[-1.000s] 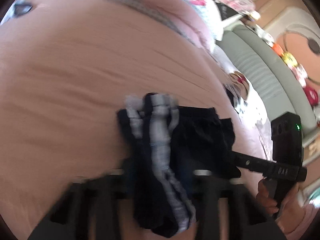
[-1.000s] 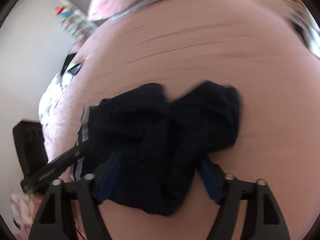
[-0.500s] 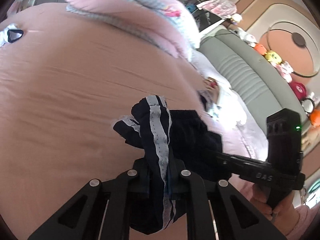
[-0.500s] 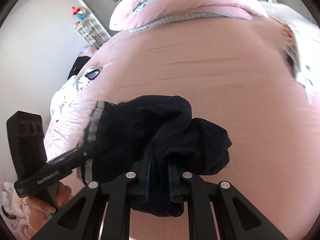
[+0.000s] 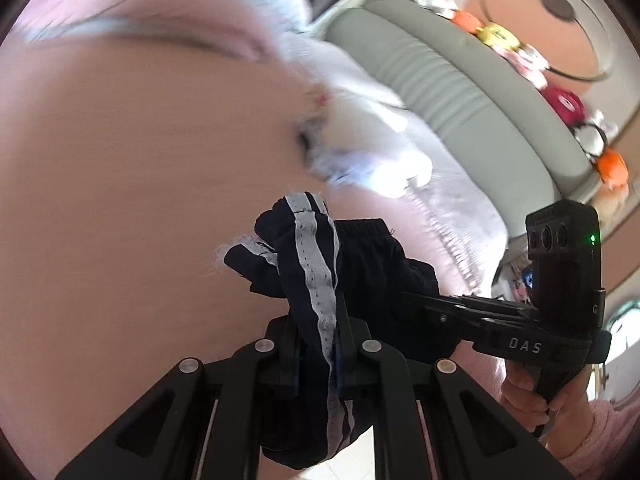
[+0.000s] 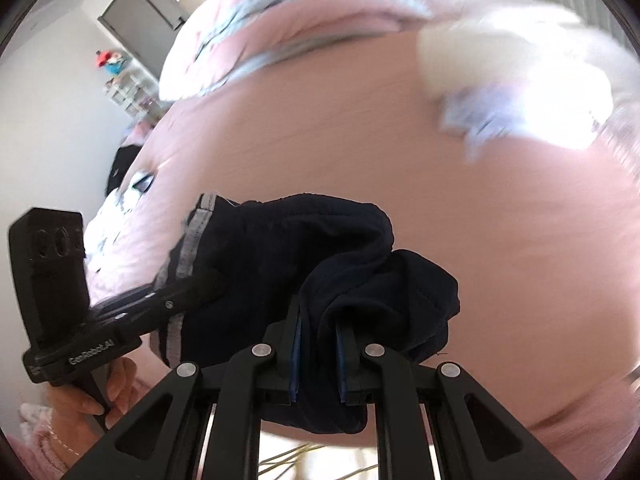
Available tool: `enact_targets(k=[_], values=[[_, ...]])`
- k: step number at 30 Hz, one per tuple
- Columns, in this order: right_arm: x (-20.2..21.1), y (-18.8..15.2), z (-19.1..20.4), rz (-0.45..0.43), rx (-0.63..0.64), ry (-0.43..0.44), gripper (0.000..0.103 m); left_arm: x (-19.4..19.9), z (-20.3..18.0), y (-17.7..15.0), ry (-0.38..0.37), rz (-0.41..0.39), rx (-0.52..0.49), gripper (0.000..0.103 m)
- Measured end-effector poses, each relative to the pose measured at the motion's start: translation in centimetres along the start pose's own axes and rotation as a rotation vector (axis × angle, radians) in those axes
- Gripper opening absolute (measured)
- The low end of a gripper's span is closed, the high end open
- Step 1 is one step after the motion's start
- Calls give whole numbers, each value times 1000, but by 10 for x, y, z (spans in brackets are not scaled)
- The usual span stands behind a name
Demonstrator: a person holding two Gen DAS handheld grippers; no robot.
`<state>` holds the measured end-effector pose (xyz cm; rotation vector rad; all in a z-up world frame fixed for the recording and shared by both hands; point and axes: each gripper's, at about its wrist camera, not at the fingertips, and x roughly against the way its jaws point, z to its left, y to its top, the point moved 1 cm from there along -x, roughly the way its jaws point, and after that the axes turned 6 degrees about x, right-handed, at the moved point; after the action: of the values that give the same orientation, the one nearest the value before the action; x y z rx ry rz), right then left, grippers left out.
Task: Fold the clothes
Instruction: 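Carry the folded skirt with both tools onto the stack of folded clothes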
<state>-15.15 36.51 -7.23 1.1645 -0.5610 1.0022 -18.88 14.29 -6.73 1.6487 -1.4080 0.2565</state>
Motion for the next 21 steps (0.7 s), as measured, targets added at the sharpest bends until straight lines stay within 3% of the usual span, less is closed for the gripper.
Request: enact_targets(k=[7,13,16,21], values=[[73,104,-79,-148,26,-91,12,-61,-86,119,0,-64,-173,9],[105,191,-132,-262,33,-154,12,-104,-123,213,-21,-139,-178,10],[90,223,-159,-248,49,-198,12,-134,-117,237,-32,-140,-152,10],[11,233,-217,-158,7,-214,12,-221,-86,249,-20,-42,-110,10]])
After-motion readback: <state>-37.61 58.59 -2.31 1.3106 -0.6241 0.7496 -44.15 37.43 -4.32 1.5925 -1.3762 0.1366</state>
